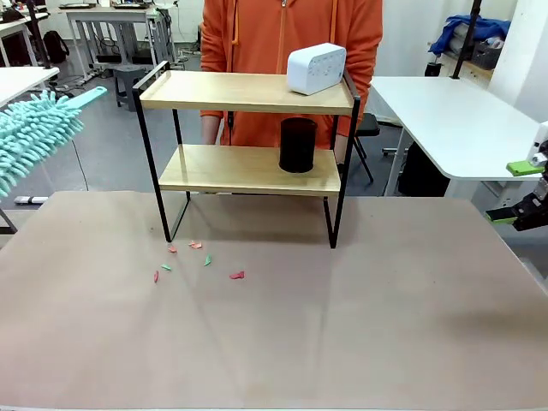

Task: Clean the shelf.
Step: Hand the Duster back to the human.

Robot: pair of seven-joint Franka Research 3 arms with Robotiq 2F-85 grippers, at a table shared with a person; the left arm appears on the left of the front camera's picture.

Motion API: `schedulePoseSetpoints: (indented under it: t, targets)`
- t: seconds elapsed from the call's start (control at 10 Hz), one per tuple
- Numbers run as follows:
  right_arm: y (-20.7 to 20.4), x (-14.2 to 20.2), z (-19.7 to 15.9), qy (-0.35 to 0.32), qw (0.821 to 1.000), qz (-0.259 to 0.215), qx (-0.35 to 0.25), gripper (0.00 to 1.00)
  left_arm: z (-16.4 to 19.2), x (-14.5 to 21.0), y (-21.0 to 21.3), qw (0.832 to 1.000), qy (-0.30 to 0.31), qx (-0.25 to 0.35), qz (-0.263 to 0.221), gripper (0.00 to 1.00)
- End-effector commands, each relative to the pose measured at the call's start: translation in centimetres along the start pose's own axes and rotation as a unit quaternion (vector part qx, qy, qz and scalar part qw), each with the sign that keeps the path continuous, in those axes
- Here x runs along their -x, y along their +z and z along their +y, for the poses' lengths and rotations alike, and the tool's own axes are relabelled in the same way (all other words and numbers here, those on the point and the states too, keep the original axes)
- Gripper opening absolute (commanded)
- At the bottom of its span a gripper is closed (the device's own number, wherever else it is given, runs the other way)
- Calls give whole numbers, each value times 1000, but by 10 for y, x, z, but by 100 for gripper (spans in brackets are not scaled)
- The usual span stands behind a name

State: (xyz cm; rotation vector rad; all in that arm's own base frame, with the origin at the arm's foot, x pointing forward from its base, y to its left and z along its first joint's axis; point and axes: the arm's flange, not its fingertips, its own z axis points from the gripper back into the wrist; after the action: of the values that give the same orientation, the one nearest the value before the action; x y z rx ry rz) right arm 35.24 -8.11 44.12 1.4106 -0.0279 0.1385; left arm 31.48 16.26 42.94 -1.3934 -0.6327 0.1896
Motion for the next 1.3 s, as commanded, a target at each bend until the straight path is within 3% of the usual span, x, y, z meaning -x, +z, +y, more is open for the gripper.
schedulePoseSetpoints:
  t: [0.0, 0.9, 1.0, 1.1, 1.2]
  targets:
    - [2, 2, -1, 11, 1000, 4, 2, 100, -7, 4, 6, 1000, -16, 9, 4, 0]
    - [2, 2, -1, 11, 1000, 4, 2, 100, -7, 4, 6, 1000, -16, 9, 4, 0]
    - [2, 2, -1, 11, 1000, 4, 2, 100, -4, 1, 4, 1000, -6, 2, 1, 43]
    - [2, 2, -1, 11, 1000, 4, 2, 100, -6, 3, 3, 1000, -12, 2, 13, 74]
    - [2, 2, -1, 11, 1000, 4, 2, 100, -10, 3, 4, 1000, -17, 7, 17, 100]
